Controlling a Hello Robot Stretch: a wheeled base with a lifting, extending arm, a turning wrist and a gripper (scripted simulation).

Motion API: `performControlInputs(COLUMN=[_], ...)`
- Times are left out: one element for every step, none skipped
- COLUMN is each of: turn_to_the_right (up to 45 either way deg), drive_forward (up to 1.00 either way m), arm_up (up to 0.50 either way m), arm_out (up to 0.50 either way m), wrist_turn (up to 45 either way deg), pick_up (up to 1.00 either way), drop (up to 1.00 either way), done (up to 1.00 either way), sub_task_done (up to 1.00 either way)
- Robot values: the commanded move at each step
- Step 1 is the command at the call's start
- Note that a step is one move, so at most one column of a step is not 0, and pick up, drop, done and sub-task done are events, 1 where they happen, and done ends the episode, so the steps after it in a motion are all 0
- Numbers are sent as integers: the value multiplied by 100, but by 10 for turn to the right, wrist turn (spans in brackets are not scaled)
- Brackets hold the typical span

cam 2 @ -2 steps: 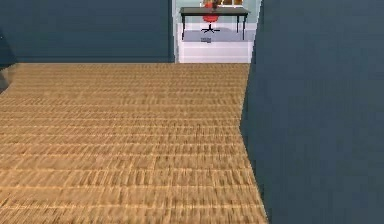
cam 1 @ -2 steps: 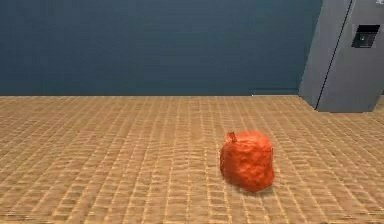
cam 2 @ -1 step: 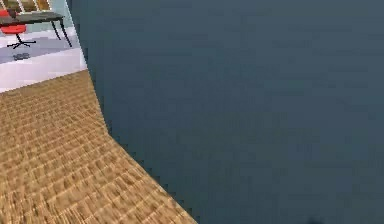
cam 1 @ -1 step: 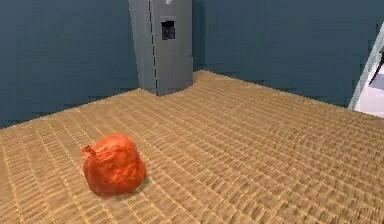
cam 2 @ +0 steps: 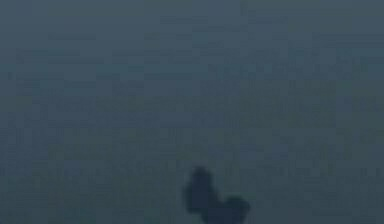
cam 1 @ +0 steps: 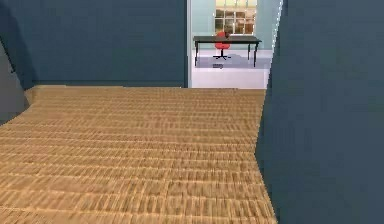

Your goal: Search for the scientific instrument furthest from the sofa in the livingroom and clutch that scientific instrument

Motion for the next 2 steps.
performControlInputs(turn_to_the_right=[0,30], drive_forward=[100,0], arm_up=[0,0], arm_out=[0,0], wrist_turn=[0,0], pick_up=[0,0], drop=[0,0], done=[0,0], sub_task_done=[0,0])
